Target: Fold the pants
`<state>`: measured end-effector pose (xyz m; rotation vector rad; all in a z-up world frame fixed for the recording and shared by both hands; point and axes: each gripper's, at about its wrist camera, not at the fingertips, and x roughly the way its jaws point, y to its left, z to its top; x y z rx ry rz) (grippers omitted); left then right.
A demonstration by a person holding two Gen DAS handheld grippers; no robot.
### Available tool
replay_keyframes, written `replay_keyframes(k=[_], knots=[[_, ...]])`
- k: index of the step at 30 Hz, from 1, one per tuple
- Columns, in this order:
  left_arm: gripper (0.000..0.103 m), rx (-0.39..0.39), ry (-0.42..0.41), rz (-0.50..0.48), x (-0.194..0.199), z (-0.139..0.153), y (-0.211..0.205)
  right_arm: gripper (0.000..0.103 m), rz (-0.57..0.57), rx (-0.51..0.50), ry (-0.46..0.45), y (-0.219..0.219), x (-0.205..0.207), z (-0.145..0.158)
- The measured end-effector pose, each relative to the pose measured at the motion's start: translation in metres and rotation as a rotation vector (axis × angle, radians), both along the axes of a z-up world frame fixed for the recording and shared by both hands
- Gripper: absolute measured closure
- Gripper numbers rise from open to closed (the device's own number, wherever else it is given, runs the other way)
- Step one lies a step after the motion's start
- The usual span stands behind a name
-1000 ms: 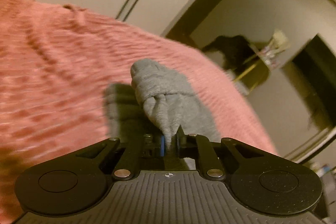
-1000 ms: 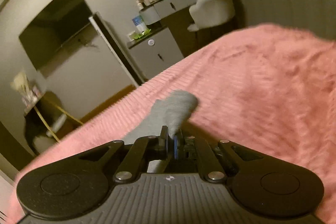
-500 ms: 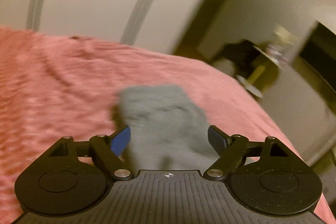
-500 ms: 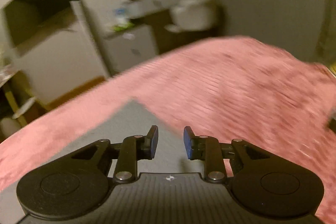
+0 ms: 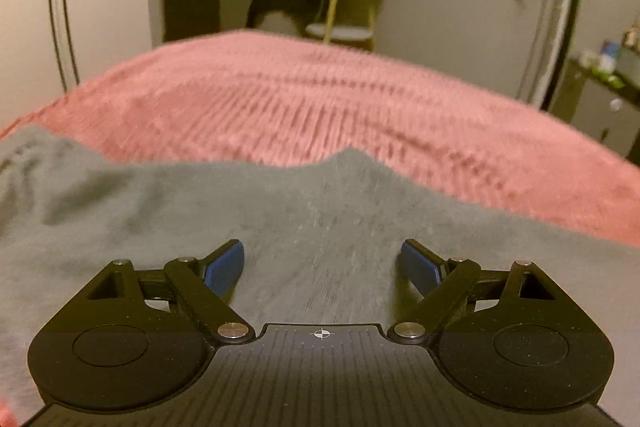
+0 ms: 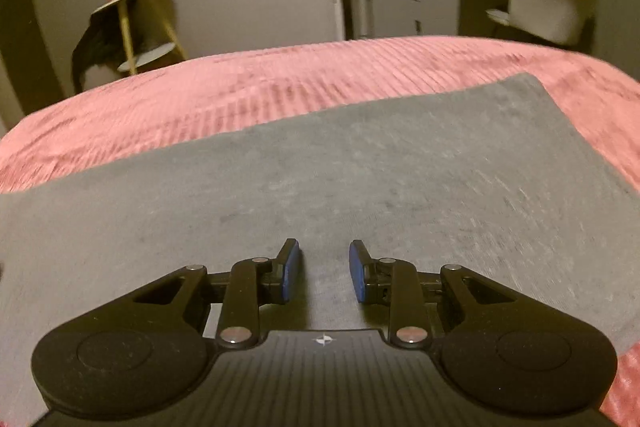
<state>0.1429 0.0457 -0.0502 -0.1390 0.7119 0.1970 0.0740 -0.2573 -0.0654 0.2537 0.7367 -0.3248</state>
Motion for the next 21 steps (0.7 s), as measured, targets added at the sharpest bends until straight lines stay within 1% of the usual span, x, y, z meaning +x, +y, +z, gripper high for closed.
replay_keyframes(k=[1,2,4,5,7,9,12,15,17,19,21], knots=[[0.01,0.007,0.026,0.018,0.012,-0.01,0.001,0.077,-0.003,0.003,-0.01,-0.001,0.0,-0.003],[0.004,0.029,0.03,0.029,0.018,-0.017,0.001,0.075,-0.001,-0.01,-0.023,0.006,-0.005,-0.006],[0.001,0.098,-0.004,0.058,0.026,-0.023,0.0,0.074,0.005,-0.035,-0.039,0.011,-0.001,-0.011],[0.0,0.106,-0.011,0.073,0.029,-0.024,0.002,0.074,0.006,-0.044,-0.05,0.015,-0.003,-0.013],[0.0,0.072,-0.008,0.123,0.039,-0.022,0.014,0.073,0.006,-0.043,-0.063,0.014,0.003,-0.015],[0.0,0.071,0.0,0.146,0.044,-0.02,0.019,0.073,0.005,-0.032,-0.072,0.015,-0.003,-0.015],[0.0,0.074,0.009,0.136,0.032,-0.01,0.02,0.073,0.001,-0.015,-0.077,0.012,0.0,-0.017],[0.0,0.047,-0.015,0.084,0.002,0.002,0.023,0.073,-0.003,-0.001,-0.081,0.01,-0.001,-0.016],[0.0,0.081,-0.011,0.059,-0.012,0.001,0.028,0.073,-0.003,0.004,-0.082,0.01,-0.001,-0.016],[0.0,0.121,0.021,0.078,-0.013,-0.006,0.039,0.072,-0.003,0.01,-0.082,0.01,-0.001,-0.016],[0.0,0.106,0.055,0.136,-0.012,-0.015,0.059,0.072,-0.005,0.017,-0.082,0.009,-0.001,-0.016]])
